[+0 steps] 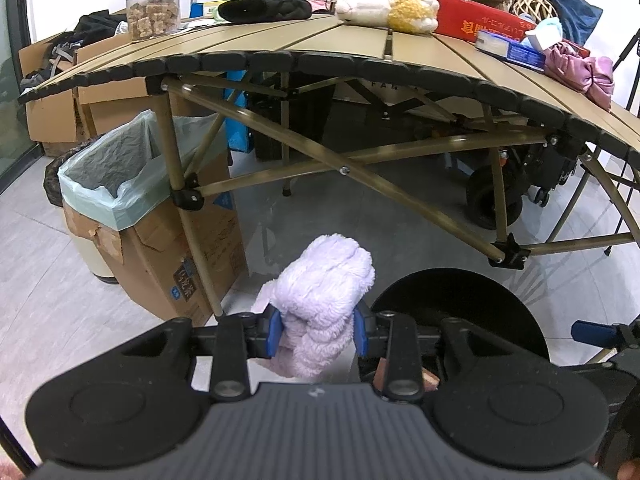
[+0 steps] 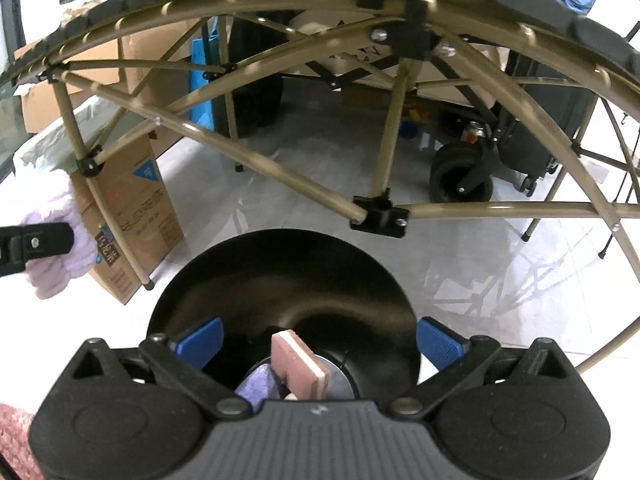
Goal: Collect trash
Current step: 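Open the right tool to drop the sponge into the bin, then open the left tool to drop the lavender towel into the bin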
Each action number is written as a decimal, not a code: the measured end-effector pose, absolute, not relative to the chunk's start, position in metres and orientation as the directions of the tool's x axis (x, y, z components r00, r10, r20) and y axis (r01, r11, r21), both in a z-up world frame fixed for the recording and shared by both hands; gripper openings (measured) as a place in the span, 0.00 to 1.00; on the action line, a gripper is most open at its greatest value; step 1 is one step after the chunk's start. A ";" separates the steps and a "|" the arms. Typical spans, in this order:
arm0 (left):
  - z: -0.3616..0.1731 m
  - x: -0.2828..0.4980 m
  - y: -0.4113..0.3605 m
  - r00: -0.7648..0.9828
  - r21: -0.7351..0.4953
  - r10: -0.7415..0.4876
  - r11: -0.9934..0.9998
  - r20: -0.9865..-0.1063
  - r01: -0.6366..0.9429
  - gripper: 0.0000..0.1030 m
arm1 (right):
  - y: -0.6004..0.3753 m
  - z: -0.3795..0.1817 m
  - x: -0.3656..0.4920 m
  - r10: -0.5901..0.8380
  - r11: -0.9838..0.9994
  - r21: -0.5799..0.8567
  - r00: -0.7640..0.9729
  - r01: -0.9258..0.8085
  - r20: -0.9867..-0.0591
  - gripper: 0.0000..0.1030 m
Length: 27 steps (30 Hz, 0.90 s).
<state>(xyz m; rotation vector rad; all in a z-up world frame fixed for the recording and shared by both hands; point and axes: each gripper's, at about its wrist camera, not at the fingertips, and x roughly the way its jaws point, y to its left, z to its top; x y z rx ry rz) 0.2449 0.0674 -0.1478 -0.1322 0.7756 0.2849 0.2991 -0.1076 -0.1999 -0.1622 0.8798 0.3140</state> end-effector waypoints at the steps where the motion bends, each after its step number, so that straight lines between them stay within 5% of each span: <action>1: -0.148 0.245 0.066 0.679 -0.012 0.203 0.954 -0.706 -0.298 0.33 | -0.111 -0.199 0.299 0.199 0.945 -0.010 0.598 -0.328 -0.777 1.00; 27: -0.150 0.274 -0.020 0.695 -0.056 0.050 0.990 -0.717 -0.128 0.33 | -0.218 -0.165 0.292 0.073 0.997 0.031 0.653 -0.077 -0.754 1.00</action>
